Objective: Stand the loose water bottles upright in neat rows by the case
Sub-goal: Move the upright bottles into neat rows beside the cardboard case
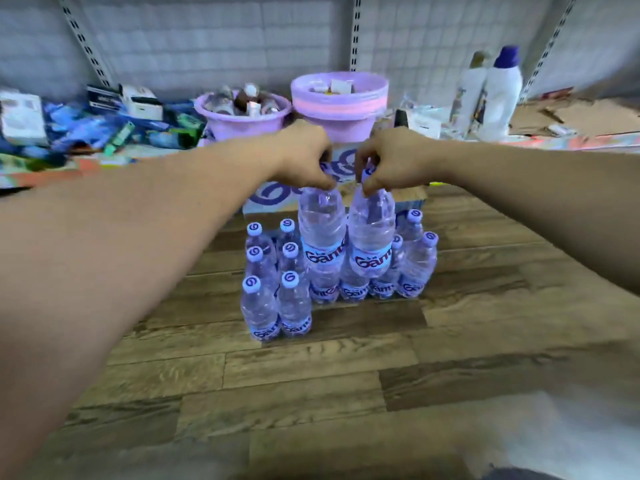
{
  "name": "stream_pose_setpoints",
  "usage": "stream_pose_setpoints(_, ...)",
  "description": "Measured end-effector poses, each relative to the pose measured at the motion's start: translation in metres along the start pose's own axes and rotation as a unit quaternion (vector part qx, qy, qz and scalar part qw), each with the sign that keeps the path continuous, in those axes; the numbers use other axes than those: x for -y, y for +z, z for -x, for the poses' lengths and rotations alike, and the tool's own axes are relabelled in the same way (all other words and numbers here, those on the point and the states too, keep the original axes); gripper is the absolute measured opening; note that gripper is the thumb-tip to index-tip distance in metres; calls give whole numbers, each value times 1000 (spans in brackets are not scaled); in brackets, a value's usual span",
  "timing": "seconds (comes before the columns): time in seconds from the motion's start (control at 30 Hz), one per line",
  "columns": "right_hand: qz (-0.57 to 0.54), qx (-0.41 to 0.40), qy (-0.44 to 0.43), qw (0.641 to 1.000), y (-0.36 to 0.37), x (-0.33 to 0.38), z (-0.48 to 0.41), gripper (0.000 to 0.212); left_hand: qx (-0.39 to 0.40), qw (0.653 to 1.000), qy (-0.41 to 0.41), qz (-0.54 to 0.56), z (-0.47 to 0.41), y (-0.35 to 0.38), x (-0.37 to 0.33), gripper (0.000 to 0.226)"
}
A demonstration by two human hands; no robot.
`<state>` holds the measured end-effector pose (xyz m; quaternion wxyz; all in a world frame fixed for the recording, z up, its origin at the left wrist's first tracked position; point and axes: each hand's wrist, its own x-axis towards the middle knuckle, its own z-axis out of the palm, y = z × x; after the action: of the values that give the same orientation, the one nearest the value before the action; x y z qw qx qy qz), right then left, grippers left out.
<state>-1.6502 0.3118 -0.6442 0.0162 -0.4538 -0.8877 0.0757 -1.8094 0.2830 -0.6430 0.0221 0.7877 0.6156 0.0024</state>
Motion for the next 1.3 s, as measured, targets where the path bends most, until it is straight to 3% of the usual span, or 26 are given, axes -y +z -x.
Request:
stream_pose_setpoints(0.17, 4, 83, 13, 996, 47, -30, 3, 26, 64, 998, 25, 1, -21, 60, -31, 28)
stream_pose_setpoints(0.43, -22, 153, 32, 987, 118, -44, 2, 18, 146, 989, 10, 16, -16, 152, -24, 21)
stream_pose_setpoints(0.7, -15, 166, 20, 986, 157, -35, -15, 34, 170, 985, -21, 23, -16, 197, -10, 34)
stream_pose_setpoints(1.07, -32, 172, 32, 984, 182, -41, -23, 27, 158, 986, -34, 33, -26, 212, -5, 32)
stream_pose_setpoints(1.3, -43, 156, 33, 986, 190, -43, -16, 33, 164, 985, -36, 33, -25, 216, -3, 32)
